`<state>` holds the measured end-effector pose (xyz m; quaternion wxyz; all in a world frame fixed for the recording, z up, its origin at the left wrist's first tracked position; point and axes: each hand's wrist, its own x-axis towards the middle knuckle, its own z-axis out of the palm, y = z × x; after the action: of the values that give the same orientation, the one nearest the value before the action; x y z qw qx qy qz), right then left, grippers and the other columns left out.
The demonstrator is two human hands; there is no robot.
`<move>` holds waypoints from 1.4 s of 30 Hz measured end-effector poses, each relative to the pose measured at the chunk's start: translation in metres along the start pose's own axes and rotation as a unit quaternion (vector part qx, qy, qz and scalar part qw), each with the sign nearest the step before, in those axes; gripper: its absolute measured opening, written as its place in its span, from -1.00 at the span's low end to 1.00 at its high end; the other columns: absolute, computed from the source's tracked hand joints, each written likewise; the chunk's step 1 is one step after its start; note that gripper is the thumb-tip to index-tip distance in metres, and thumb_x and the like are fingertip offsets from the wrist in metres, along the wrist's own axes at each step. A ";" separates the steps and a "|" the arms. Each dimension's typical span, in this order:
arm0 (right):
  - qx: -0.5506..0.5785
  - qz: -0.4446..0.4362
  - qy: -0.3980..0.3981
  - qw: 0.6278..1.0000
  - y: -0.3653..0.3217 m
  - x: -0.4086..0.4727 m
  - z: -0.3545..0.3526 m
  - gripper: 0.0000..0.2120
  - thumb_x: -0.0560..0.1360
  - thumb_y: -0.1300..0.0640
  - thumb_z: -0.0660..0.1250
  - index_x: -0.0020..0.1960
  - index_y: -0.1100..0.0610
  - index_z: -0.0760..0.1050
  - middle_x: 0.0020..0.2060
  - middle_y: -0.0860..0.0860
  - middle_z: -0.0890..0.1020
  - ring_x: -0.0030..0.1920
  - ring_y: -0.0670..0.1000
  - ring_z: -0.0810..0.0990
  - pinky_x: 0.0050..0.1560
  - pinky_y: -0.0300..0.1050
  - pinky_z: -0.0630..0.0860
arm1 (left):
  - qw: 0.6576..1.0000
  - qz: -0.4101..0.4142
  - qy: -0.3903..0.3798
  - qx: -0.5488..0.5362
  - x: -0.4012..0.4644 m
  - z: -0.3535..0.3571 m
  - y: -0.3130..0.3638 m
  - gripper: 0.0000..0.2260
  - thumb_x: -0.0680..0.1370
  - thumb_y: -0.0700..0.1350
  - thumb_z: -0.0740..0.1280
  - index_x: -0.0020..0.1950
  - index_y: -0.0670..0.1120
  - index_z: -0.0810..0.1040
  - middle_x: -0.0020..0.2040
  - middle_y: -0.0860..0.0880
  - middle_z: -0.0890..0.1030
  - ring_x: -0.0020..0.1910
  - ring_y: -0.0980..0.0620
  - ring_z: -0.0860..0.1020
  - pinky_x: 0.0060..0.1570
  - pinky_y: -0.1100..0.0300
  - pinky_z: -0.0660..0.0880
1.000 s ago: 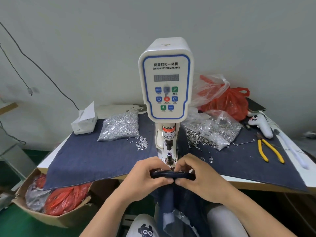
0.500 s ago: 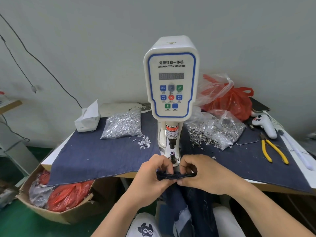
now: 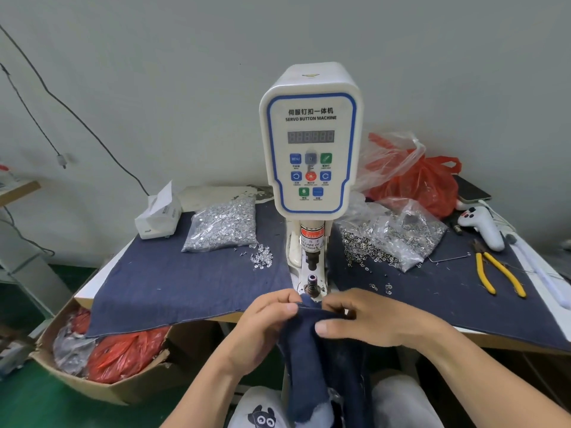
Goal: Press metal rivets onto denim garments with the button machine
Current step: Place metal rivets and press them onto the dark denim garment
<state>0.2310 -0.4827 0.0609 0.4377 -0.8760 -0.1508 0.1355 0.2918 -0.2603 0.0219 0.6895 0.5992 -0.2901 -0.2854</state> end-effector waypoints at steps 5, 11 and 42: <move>0.296 0.004 0.051 0.954 0.018 0.005 0.009 -0.86 0.42 0.02 0.41 -0.20 0.07 0.52 -0.16 0.01 0.55 -0.11 -0.03 0.48 -0.09 -0.13 0.37 | 0.996 -0.008 0.061 0.064 0.012 -0.006 -0.008 -0.77 0.62 0.12 0.39 -0.11 -0.01 0.56 -0.17 0.02 0.56 -0.18 0.11 0.48 -0.15 0.26 0.44; 0.243 0.097 0.050 0.964 0.025 0.013 0.008 -0.91 0.46 -0.02 0.45 -0.14 -0.02 0.60 -0.20 -0.01 0.63 -0.16 -0.07 0.55 -0.12 -0.19 0.45 | 0.993 -0.020 0.092 0.076 0.015 -0.011 -0.019 -0.73 0.65 0.18 0.35 0.01 -0.02 0.58 -0.07 -0.07 0.60 -0.06 0.00 0.53 -0.01 0.08 0.48; 0.415 0.085 0.237 0.874 0.055 0.039 0.009 -0.86 0.61 0.23 0.36 0.01 0.19 0.71 -0.04 0.17 0.75 -0.06 0.00 0.72 -0.07 -0.27 0.60 | 0.965 -0.070 0.187 0.173 0.048 -0.016 -0.020 -0.76 0.58 0.07 0.22 -0.28 0.08 0.42 -0.29 0.13 0.45 -0.25 0.16 0.38 -0.16 0.14 0.34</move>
<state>0.2709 -0.4928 0.0066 0.7706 -0.6289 0.1025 0.0109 0.3346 -0.2874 0.0029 0.5960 0.7705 -0.1585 -0.1612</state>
